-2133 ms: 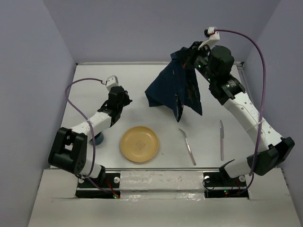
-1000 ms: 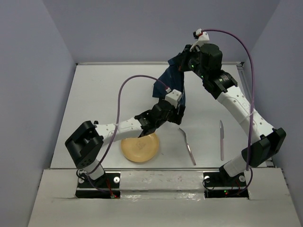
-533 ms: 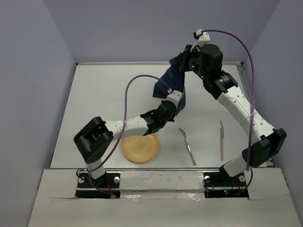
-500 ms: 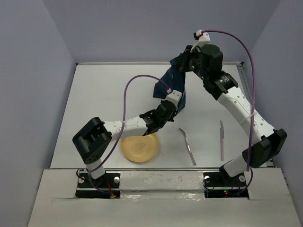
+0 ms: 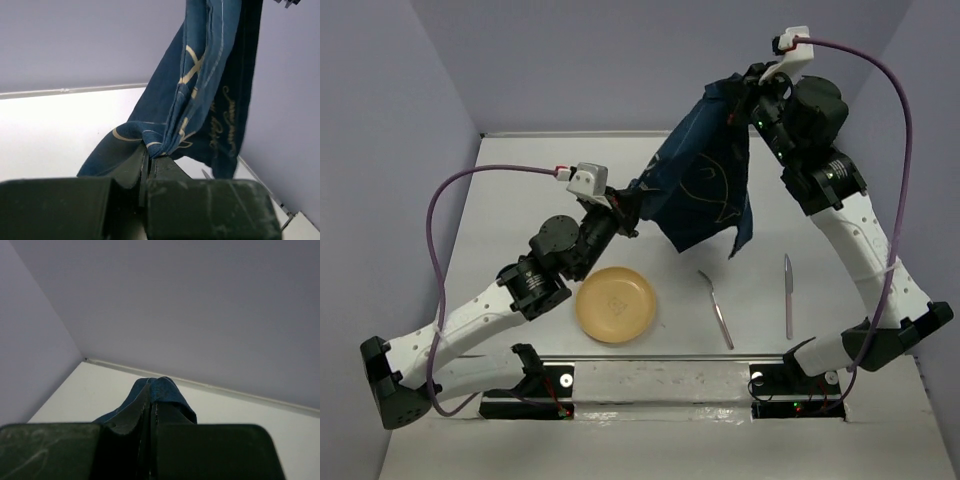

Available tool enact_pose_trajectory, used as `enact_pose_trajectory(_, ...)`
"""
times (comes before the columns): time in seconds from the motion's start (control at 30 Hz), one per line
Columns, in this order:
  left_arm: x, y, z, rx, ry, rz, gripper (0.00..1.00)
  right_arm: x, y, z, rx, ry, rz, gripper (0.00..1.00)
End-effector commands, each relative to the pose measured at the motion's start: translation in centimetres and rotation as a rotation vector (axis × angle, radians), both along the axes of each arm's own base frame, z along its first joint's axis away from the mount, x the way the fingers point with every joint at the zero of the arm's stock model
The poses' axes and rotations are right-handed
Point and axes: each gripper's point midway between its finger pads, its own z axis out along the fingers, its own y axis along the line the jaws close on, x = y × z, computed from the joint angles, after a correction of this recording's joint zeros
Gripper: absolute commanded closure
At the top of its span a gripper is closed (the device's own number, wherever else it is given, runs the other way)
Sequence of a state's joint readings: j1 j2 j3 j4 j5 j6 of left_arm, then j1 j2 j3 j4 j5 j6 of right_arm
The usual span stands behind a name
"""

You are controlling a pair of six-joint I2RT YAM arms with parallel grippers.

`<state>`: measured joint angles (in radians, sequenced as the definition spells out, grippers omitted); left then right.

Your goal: Set the dinner table for one person

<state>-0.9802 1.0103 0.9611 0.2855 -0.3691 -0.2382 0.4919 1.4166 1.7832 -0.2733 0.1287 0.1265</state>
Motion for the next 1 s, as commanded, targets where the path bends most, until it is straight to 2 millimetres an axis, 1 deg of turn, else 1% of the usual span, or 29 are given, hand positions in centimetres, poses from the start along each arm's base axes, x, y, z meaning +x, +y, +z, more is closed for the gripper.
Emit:
enact_pose_trajectory(0.0,1.5,0.7,-2.9,0.024,0.062,0.068,1.0,4.0,-1.2,2.0,-0.047,-0.087,-0.07,1.0)
enact_pose_trajectory(0.03,2.0,1.0,-3.4,0.018,0.075,0.084,1.0,6.5,-0.1,-0.3,-0.075,-0.056,-0.034,1.0)
enact_pose_trajectory(0.07,3.3,1.6,-3.9,0.015,0.085,0.116,1.0,8.2,-1.5,0.1,-0.067,-0.07,-0.054,1.0)
enact_pose_trajectory(0.1,4.2,2.0,-4.4,0.009,0.099,0.131,1.0,9.8,-1.7,-0.5,-0.065,-0.059,-0.045,1.0)
enact_pose_trajectory(0.13,5.2,2.0,-5.7,0.0,0.134,0.136,1.0,13.0,-0.4,-4.2,-0.064,0.019,0.011,1.0)
enact_pose_trajectory(0.17,6.0,2.4,-6.4,-0.015,0.153,0.145,1.0,14.7,-0.5,-5.3,-0.051,0.048,0.016,0.96)
enact_pose_trajectory(0.2,7.0,2.7,-6.7,-0.041,0.159,0.156,1.0,16.6,-1.5,-6.2,-0.042,0.071,0.011,0.82)
enact_pose_trajectory(0.23,8.7,3.5,-8.9,-0.045,0.204,0.19,1.0,17.2,-1.6,-4.0,-0.018,0.045,0.021,0.42)
enact_pose_trajectory(0.27,9.6,3.8,-9.7,-0.059,0.219,0.204,1.0,20.8,-1.5,-9.2,-0.034,0.14,0.005,0.19)
enact_pose_trajectory(0.3,10.5,4.1,-10.8,-0.062,0.244,0.217,1.0,21.7,-1.4,-10.1,-0.04,0.165,-0.005,0.02)
enact_pose_trajectory(0.33,11.8,5.2,-11.5,-0.073,0.262,0.25,1.0,21.0,-1.8,-9.0,-0.047,0.187,-0.017,0.0)
enact_pose_trajectory(0.37,12.9,5.2,-13.2,-0.08,0.292,0.267,1.0,21.5,-2.4,-11.3,-0.063,0.249,-0.057,0.0)
enact_pose_trajectory(0.43,14.1,5.7,-14.5,-0.092,0.327,0.272,1.0,20.4,-3.2,-12.5,-0.058,0.32,-0.097,0.0)
enact_pose_trajectory(0.47,15.4,6.8,-15.5,-0.102,0.349,0.3,1.0,18.5,-3.8,-14.9,-0.069,0.403,-0.11,0.0)
enact_pose_trajectory(0.5,15.9,7.5,-15.7,-0.107,0.352,0.32,1.0,18.8,-3.6,-20.3,-0.081,0.502,-0.11,0.0)
enact_pose_trajectory(0.53,16.4,8.0,-16.1,-0.11,0.353,0.336,1.0,16.9,-3.8,-15.8,-0.009,0.396,-0.103,0.06)
enact_pose_trajectory(0.57,17.4,9.4,-16.7,-0.116,0.359,0.368,1.0,14.9,-3.6,-22.5,-0.015,0.528,-0.081,0.1)
enact_pose_trajectory(0.6,18.0,9.9,-16.7,-0.123,0.361,0.373,1.0,13.3,-3.5,-19.7,0.059,0.458,-0.064,0.18)
enact_pose_trajectory(0.63,18.3,10.5,-17.0,-0.126,0.364,0.382,1.0,12.1,-3.2,-21.4,0.076,0.495,-0.044,0.25)
enact_pose_trajectory(0.67,19.0,11.7,-17.5,-0.129,0.374,0.406,1.0,11.0,-3.1,-23.1,0.092,0.532,-0.034,0.29)
enact_pose_trajectory(0.7,19.2,12.1,-17.8,-0.13,0.38,0.41,1.0,9.2,-3.2,-27.5,0.089,0.624,-0.032,0.32)
enact_pose_trajectory(0.73,19.2,12.4,-18.3,-0.126,0.389,0.415,1.0,8.7,-3.2,-28.6,0.1,0.642,-0.033,0.43)
enact_pose_trajectory(0.77,19.2,12.6,-18.8,-0.121,0.4,0.418,1.0,8.0,-3.6,-29.8,0.096,0.671,-0.048,0.49)
enact_pose_trajectory(0.8,19.1,13.1,-19.3,-0.121,0.408,0.431,1.0,7.2,-3.3,-31.4,0.082,0.706,-0.048,0.51)
enact_pose_trajectory(0.83,19.0,13.2,-19.9,-0.121,0.42,0.432,1.0,6.5,-3.6,-32.8,0.075,0.741,-0.062,0.52)
enact_pose_trajectory(0.87,18.5,13.5,-20.8,-0.121,0.438,0.434,1.0,5.4,-4.4,-35.2,0.062,0.795,-0.098,0.48)
enact_pose_trajectory(0.9,18.3,13.6,-21.2,-0.119,0.444,0.435,1.0,4.8,-4.8,-36.3,0.052,0.818,-0.119,0.42)
enact_pose_trajectory(0.93,17.8,13.9,-22.0,-0.12,0.461,0.441,1.0,4.2,-5.7,-38.1,0.028,0.85,-0.163,0.3)
enact_pose_trajectory(0.97,17.5,13.9,-22.6,-0.12,0.475,0.44,1.0,3.9,-5.8,-39.0,0.014,0.873,-0.166,0.29)
